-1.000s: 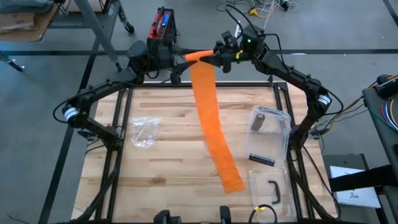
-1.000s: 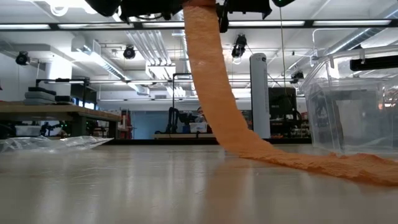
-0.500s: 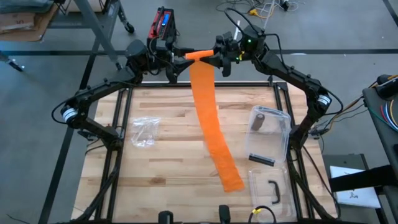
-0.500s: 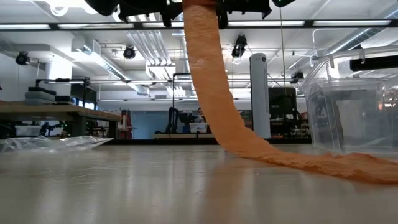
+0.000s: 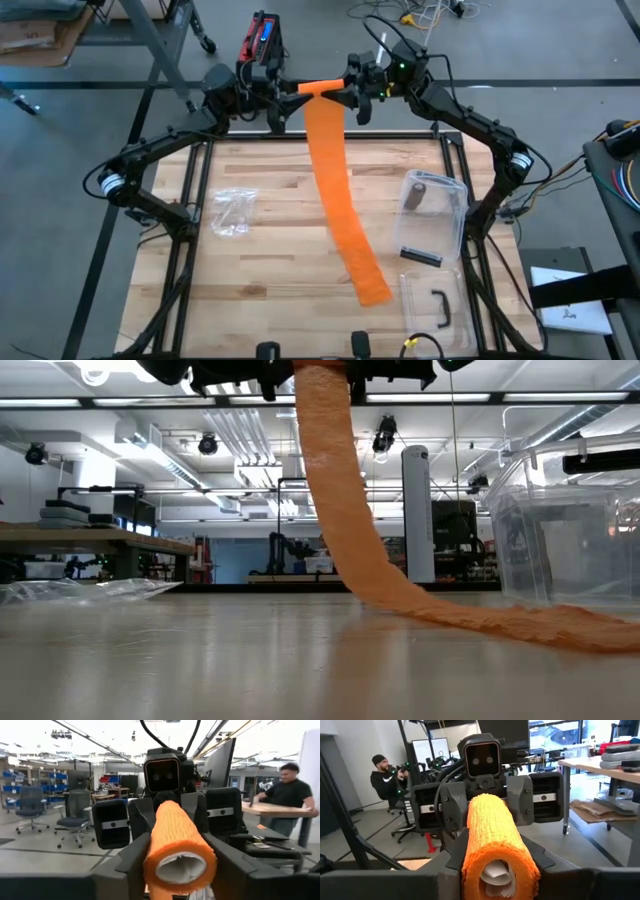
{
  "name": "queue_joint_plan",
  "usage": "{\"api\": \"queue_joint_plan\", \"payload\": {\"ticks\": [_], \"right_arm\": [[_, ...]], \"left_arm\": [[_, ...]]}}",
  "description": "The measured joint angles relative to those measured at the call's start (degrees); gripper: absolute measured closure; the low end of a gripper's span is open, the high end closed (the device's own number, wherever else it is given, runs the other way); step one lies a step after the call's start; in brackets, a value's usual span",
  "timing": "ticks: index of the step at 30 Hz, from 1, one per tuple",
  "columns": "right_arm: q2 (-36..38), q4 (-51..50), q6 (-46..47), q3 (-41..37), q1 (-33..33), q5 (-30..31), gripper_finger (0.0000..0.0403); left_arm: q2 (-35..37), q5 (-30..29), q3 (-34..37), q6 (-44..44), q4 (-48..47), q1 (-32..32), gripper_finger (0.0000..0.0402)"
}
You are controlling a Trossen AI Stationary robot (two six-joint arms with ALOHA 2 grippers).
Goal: Roll bandage
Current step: Roll the orange bandage
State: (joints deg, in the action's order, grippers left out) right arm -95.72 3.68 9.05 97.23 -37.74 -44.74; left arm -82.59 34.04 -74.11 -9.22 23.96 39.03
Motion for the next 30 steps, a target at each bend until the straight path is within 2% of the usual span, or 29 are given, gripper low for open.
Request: {"api": "queue_joint_plan", "payload": {"ticks": [8,13,22,30], "right_arm": [[0.00,-0.04,-0.38,0.00,0.00,-0.12,0.0305],[0.00,-0.01,0.85,0.00,0.00,-0.12,0.0297],[0.00,-0.16,19.73,0.00,0.00,-0.25,0.0234],[0.00,-0.37,27.64,0.00,0.02,-0.93,0.0173]], "left_arm": [[0.00,0.04,0.00,4.31,-0.03,-0.05,0.0310],[0.00,0.04,0.00,9.68,-0.13,-0.05,0.0339],[-0.02,-0.30,0.00,24.27,-0.02,-0.05,0.0343],[-0.04,-0.43,0.00,27.28,-0.22,-0.05,0.0348]]}}
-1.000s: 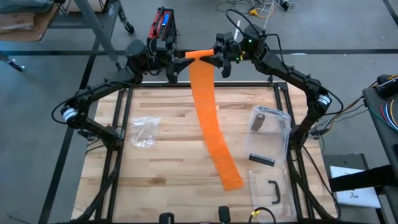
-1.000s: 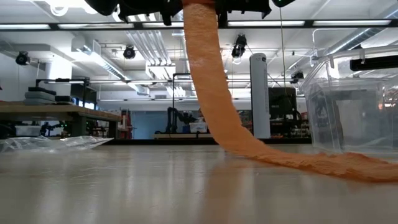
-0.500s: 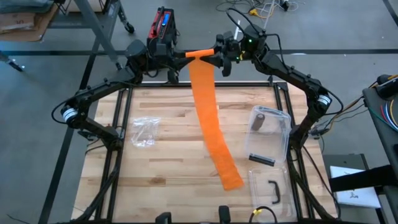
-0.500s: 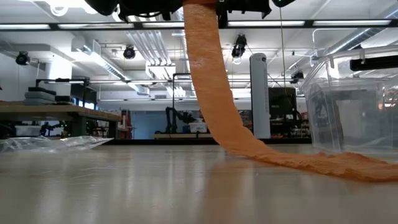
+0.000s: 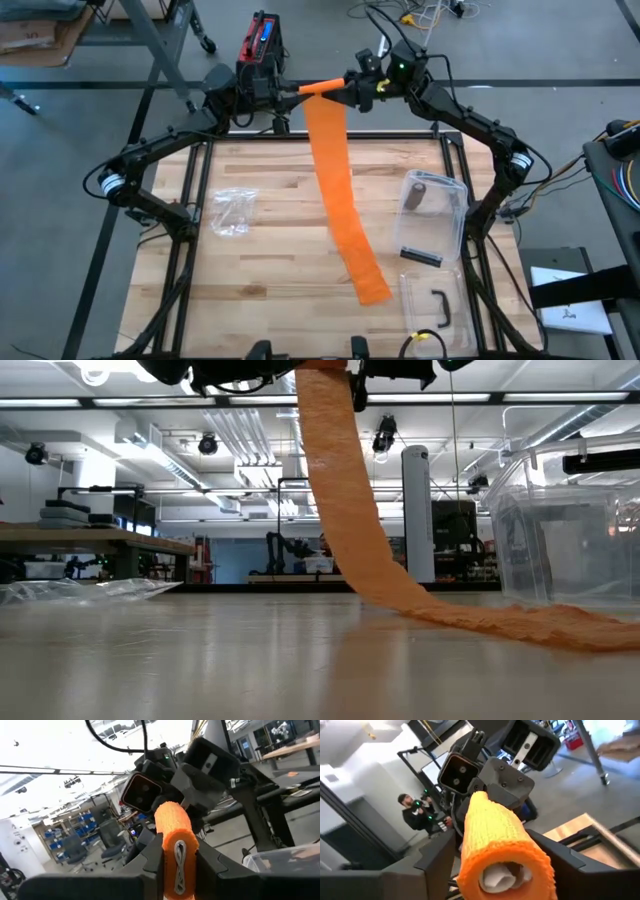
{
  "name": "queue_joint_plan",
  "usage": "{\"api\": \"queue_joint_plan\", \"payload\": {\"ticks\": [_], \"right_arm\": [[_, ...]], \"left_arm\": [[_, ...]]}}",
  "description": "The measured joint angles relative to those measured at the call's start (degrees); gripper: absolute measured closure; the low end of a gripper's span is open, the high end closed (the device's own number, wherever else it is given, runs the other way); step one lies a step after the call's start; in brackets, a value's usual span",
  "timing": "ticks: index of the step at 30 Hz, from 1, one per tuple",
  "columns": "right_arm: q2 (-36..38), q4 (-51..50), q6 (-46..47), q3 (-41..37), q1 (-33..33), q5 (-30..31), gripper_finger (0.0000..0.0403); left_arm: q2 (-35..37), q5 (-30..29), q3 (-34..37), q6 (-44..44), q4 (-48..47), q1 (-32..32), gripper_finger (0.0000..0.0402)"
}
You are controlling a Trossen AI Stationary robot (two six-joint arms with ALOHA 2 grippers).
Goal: Roll bandage
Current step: Roll the orange bandage
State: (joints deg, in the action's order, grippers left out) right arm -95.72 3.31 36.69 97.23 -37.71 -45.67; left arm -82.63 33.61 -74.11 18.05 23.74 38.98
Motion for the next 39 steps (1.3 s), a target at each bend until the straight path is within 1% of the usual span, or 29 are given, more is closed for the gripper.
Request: {"api": "queue_joint_plan", "payload": {"ticks": [5,9,12,18,25,29,32,37,39], "right_arm": [[0.00,-0.16,4.62,0.00,0.00,0.03,0.0145],[-0.02,-0.46,6.13,-0.02,-0.02,0.26,0.0135],[-0.04,-0.39,6.97,-0.02,-0.02,0.28,0.0133],[-0.03,-0.08,6.93,-0.02,-0.02,0.29,0.0141],[-0.03,0.13,4.98,-0.02,-0.02,0.43,0.0157],[-0.02,0.39,1.07,-0.02,-0.02,0.61,0.0165],[-0.02,0.61,-1.62,-0.02,-0.02,0.62,0.0170],[-0.02,1.78,-1.31,-0.02,-0.02,0.63,0.0176],[0.00,2.49,-0.74,0.00,-0.02,0.61,0.0175]], "left_arm": [[0.00,-0.07,0.00,7.38,-2.49,0.00,0.0344],[0.01,-0.01,-0.02,14.25,-4.74,0.00,0.0338],[0.01,-0.01,-0.02,16.02,-4.81,0.00,0.0334],[0.02,-0.03,-0.02,16.27,-4.01,0.00,0.0339],[0.02,-0.17,-0.02,13.44,-2.26,0.00,0.0340],[0.07,-0.43,-0.02,7.82,-0.67,0.07,0.0337],[0.43,-0.40,-0.02,3.11,0.39,0.69,0.0343],[1.17,-0.21,-0.02,1.48,0.62,1.03,0.0354],[1.28,-0.16,-0.02,-0.56,0.94,1.03,0.0354]]}}
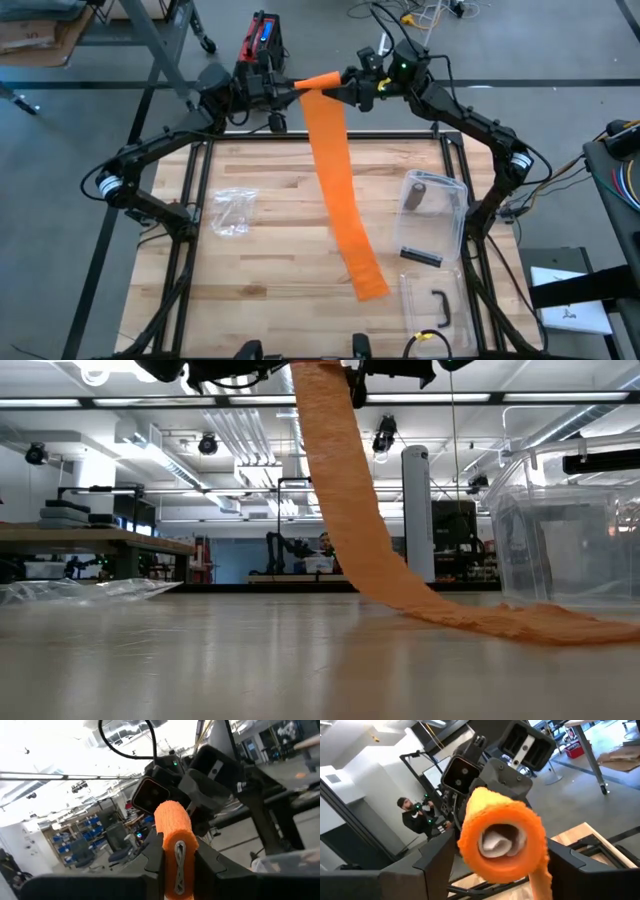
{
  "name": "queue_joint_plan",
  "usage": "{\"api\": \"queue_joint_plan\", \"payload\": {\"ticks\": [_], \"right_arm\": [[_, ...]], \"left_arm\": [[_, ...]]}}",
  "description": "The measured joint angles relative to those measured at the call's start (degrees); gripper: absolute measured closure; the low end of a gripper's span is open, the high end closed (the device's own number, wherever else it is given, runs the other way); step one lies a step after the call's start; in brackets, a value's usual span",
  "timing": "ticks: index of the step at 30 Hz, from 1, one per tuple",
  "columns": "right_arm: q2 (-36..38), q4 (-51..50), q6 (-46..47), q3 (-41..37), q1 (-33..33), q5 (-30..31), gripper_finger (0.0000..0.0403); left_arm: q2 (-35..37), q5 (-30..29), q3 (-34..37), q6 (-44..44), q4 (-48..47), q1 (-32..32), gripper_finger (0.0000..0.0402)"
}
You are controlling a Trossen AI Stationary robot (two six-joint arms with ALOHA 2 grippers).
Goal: Roll bandage
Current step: Roll the orange bandage
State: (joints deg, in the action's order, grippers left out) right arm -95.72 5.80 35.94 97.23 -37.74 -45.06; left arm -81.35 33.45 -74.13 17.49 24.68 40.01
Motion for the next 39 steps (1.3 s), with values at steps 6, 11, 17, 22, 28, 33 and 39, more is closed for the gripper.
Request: {"api": "queue_joint_plan", "payload": {"ticks": [6,11,17,22,28,33,39], "right_arm": [[0.00,0.56,0.07,0.30,-0.02,0.04,0.0162],[0.00,0.53,4.57,1.07,0.00,0.03,0.0149],[0.00,0.09,9.46,0.98,0.00,0.00,0.0142],[0.00,0.07,10.32,0.96,0.00,0.01,0.0158],[-0.52,0.01,10.70,0.95,0.23,0.04,0.0182],[-0.66,0.02,10.65,0.94,0.24,0.02,0.0193],[-0.66,0.05,10.37,0.92,0.24,-0.01,0.0190]], "left_arm": [[0.83,0.07,0.00,-3.86,0.76,0.02,0.0352],[0.84,0.11,0.00,2.87,-1.85,0.02,0.0352],[0.84,0.20,0.00,9.32,-3.12,-0.15,0.0352],[0.84,0.24,0.00,11.27,-3.24,-0.17,0.0352],[0.52,0.54,0.00,14.66,-3.41,-0.48,0.0352],[0.49,0.63,0.00,17.74,-3.85,-0.61,0.0352],[0.49,2.88,0.00,18.04,-4.24,-0.59,0.0352]]}}
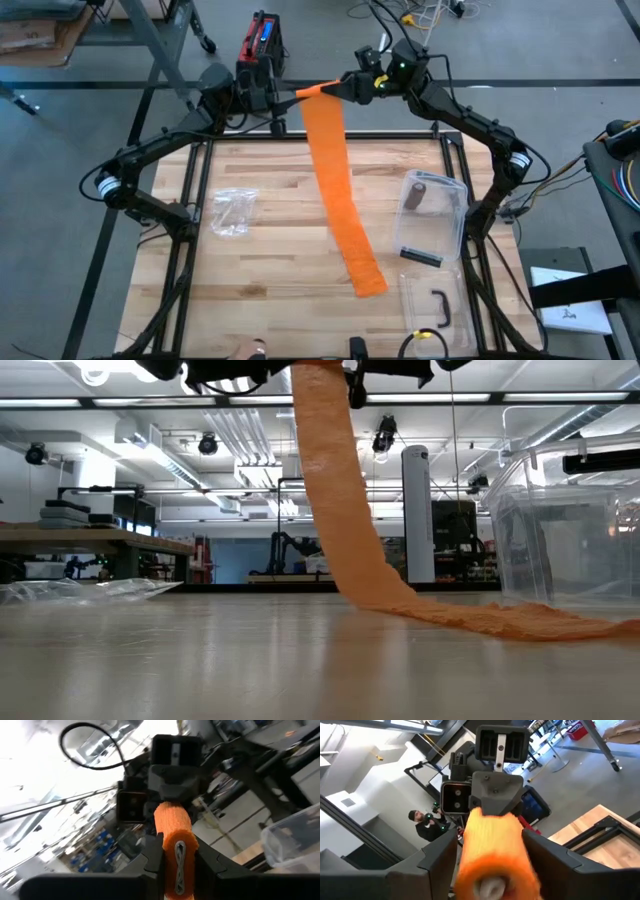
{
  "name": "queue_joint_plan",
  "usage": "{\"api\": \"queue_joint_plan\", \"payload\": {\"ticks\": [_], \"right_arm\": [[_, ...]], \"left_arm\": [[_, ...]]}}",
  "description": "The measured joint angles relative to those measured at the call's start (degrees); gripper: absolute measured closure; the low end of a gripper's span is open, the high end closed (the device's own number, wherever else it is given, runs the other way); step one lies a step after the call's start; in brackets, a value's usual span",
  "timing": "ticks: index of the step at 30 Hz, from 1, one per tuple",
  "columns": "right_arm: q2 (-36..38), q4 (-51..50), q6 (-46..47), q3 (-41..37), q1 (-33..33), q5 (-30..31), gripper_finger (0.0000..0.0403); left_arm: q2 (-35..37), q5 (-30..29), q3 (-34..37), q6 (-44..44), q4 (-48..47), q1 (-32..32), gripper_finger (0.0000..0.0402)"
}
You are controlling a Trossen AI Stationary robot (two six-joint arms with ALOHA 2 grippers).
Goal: Roll bandage
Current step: Roll the orange bandage
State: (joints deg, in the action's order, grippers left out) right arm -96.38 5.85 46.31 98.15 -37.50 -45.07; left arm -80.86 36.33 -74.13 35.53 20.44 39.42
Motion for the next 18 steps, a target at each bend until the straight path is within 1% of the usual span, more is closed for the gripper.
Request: {"api": "queue_joint_plan", "payload": {"ticks": [2,5,10,12,15,18], "right_arm": [[0.00,0.06,-0.84,0.00,0.00,-0.01,0.0194],[0.00,0.07,-2.11,0.00,0.14,-0.20,0.0208],[0.00,0.15,-2.39,0.00,0.09,0.16,0.0240],[0.00,0.10,-2.39,0.00,0.07,0.28,0.0249],[0.00,0.19,-2.03,0.00,0.09,0.29,0.0253],[0.00,0.19,-1.21,0.00,0.09,0.31,0.0239]], "left_arm": [[-0.02,2.27,0.00,0.00,-0.06,0.00,0.0352],[-0.04,2.80,0.00,0.00,-0.08,0.00,0.0352],[-0.04,-0.08,0.01,0.57,-0.06,-0.02,0.0352],[-0.07,-0.15,0.02,1.21,-0.04,0.00,0.0352],[-0.07,-0.33,0.02,1.48,0.45,-0.02,0.0352],[-0.07,-0.42,0.02,1.97,0.66,-0.02,0.0352]]}}
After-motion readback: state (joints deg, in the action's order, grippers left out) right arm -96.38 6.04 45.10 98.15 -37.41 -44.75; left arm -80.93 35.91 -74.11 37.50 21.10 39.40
